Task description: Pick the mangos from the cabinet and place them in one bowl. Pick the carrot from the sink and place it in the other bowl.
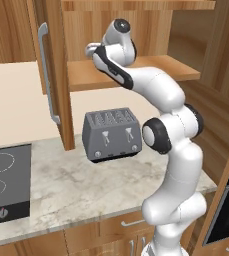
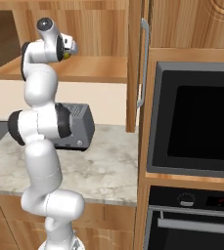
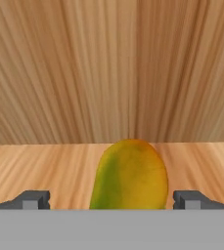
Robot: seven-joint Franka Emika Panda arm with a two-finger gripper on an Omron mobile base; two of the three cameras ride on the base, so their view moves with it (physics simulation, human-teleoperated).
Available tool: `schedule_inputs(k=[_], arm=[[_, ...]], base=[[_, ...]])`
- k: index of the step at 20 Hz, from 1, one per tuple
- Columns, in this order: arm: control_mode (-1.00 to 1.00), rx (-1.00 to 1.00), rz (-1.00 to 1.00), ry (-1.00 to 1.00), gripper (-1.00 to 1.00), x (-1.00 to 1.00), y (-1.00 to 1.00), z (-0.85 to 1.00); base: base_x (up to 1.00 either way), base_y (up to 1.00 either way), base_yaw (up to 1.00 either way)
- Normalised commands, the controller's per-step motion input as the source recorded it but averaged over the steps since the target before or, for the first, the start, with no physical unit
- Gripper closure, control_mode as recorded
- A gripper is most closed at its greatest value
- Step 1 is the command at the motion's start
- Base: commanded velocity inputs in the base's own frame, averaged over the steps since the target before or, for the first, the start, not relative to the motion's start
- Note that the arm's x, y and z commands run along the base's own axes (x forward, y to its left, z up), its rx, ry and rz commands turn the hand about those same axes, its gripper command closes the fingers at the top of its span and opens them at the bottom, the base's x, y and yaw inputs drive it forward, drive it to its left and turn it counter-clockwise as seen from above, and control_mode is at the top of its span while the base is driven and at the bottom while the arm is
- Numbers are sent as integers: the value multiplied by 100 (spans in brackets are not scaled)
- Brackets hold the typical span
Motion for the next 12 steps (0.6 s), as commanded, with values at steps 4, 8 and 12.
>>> schedule_inputs(k=[4, 8, 12], arm=[[-100, 0, 0, 1, -100, 13, 0, -3], [-100, 0, 0, 0, -100, 8, 0, -18], [-100, 0, 0, 0, -100, 0, 0, -19]], base=[[0, 0, 0], [0, 0, 0], [0, 0, 0]])
